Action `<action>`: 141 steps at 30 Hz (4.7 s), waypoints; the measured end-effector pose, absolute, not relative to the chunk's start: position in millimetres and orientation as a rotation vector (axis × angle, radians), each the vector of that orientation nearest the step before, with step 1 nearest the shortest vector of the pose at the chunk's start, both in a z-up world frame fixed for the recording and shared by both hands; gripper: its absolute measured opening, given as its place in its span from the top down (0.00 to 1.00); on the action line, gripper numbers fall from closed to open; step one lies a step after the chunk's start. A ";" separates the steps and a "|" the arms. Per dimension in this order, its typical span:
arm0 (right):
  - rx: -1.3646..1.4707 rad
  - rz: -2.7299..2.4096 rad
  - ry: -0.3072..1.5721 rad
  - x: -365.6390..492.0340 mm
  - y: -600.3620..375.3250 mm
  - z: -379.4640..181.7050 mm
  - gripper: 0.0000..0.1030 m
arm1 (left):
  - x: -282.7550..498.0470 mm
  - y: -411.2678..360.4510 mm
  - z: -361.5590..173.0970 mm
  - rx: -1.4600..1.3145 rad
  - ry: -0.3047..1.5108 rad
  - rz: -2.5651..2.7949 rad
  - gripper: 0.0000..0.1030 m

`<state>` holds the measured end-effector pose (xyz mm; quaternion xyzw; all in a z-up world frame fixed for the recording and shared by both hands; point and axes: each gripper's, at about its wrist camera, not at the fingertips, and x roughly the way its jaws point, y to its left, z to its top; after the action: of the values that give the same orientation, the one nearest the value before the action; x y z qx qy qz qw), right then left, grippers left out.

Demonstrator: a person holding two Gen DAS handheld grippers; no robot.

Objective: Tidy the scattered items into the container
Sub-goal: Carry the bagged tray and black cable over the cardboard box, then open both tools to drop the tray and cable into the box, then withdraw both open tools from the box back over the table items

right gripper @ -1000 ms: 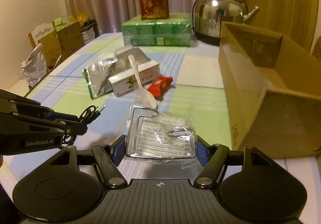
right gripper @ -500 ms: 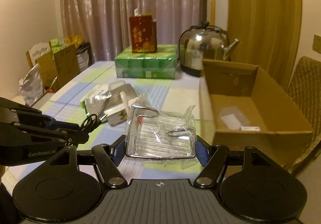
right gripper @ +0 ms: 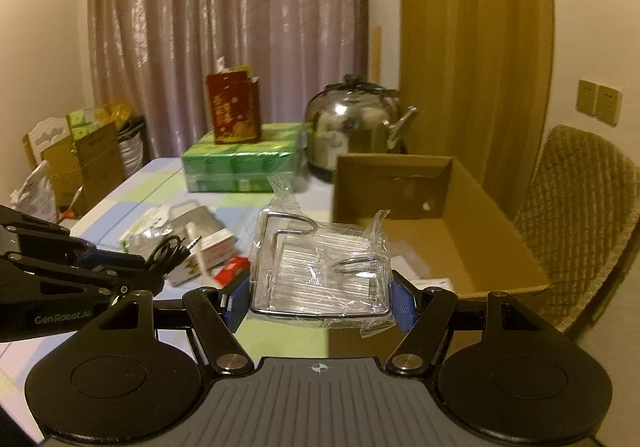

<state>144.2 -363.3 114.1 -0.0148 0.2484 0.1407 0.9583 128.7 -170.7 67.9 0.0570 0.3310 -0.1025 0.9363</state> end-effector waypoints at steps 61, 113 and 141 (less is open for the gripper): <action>0.002 0.183 0.590 254.1 -462.9 77.6 0.32 | 222.2 -242.2 61.6 0.100 0.624 -0.286 0.74; -0.012 0.435 0.643 134.8 -321.5 92.1 0.02 | 75.4 -75.0 41.8 -0.034 0.715 0.068 0.04; -0.130 0.543 0.706 196.2 -250.8 48.6 0.02 | 119.4 -8.4 3.1 0.008 0.798 0.082 0.01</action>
<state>196.2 -250.8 48.6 -0.0630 0.3413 0.2622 0.9004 119.4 -8.4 3.1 0.0041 0.3884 0.0398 0.9206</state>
